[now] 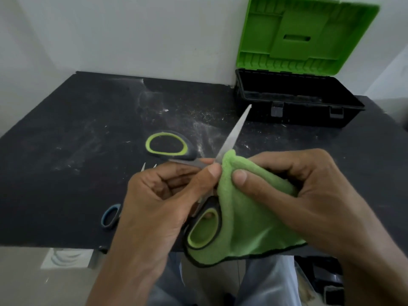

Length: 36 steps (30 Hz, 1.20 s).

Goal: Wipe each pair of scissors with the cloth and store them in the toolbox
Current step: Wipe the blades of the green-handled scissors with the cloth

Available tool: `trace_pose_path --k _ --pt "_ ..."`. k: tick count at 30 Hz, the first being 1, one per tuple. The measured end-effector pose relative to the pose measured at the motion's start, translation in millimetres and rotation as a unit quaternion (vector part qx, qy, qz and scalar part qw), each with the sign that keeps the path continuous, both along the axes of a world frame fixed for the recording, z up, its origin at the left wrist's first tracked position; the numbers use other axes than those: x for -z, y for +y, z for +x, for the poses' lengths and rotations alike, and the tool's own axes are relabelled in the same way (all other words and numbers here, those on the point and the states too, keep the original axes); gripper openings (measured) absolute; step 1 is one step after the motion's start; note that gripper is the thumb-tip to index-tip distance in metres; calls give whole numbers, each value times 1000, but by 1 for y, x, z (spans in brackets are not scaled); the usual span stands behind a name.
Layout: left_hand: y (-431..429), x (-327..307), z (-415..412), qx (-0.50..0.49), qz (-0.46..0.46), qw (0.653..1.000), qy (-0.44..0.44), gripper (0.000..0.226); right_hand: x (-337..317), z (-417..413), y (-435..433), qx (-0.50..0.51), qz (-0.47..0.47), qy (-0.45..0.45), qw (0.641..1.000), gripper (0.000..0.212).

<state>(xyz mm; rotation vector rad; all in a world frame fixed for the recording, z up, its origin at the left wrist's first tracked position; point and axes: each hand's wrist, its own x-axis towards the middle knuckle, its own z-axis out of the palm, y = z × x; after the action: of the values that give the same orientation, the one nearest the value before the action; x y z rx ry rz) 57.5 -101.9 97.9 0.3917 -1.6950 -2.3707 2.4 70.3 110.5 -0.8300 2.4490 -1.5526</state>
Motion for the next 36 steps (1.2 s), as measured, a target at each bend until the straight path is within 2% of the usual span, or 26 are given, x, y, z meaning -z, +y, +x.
trace_pose_path --k 8,11,18,22,26,31,36 --pt "-4 -4 5 25 78 995 -59 30 -5 -7 18 -24 -59 -62 996 14" --pt "-6 -5 6 25 87 993 -71 31 -5 -6 24 -30 -67 -69 995 21" --pt "-8 -5 7 24 95 993 -71 29 -8 -4 25 -13 -62 -40 997 16" --pt "-6 -4 5 13 70 997 -40 24 -8 0 16 12 -64 11 998 14" --pt "-8 0 5 21 49 998 -32 29 -7 0 8 -14 -45 58 997 17" --pt "-10 3 8 29 48 998 -30 29 -7 -6 18 -24 -47 -1 999 19" --pt "-16 3 9 27 -3 1000 -7 27 -10 -10 25 2 -42 -58 997 14"
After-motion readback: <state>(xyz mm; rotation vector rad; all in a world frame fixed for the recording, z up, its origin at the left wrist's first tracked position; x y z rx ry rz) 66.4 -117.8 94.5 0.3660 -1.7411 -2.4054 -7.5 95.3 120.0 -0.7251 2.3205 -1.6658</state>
